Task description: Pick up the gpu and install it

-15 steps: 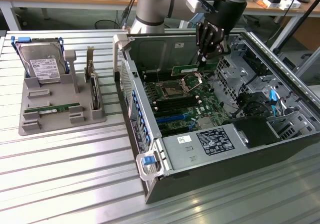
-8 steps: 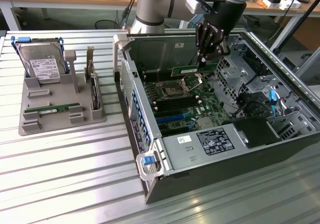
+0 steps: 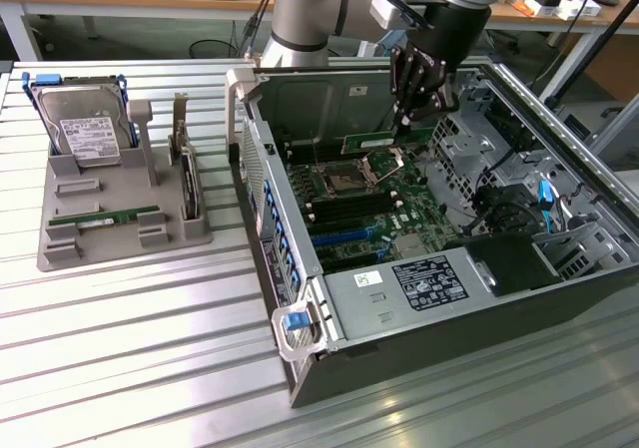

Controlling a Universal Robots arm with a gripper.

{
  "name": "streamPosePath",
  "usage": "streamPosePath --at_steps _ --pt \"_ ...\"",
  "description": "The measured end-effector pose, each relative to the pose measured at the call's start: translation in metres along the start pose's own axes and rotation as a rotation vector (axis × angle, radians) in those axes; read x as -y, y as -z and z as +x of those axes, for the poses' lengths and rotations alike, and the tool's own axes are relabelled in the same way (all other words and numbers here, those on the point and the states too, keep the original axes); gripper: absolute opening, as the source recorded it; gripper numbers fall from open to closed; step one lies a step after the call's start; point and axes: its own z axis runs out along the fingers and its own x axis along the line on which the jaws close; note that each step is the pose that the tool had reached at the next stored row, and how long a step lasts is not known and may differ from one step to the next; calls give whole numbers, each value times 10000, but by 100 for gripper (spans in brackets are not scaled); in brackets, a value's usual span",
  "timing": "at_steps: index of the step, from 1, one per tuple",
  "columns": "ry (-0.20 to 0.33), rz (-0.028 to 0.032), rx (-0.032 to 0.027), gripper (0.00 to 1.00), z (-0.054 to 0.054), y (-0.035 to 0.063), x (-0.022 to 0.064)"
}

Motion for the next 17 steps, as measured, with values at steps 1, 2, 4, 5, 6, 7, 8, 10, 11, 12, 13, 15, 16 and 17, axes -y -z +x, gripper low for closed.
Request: streamPosePath --at_steps 1,2,4,5,6,7,8,10,11,12,13,15,16,17 --pt "0 0 0 12 0 -1 0" --pt "0 0 0 12 0 -3 0" --pt "0 0 0 12 0 -12 0" --pt "0 0 0 12 0 -19 1" --pt "0 0 0 12 0 -20 1" --pt "0 0 0 12 0 -21 1" --pt "0 0 0 12 0 -24 1" --pt "0 0 0 12 0 -29 1" --pt "0 0 0 12 0 -30 1" --pt "0 0 0 12 0 -33 1" --pt "0 0 0 12 0 -35 1" --pt "0 -1 0 12 0 -37 2" --pt "0 -1 0 12 0 -39 2" --pt "0 0 0 12 0 -41 2"
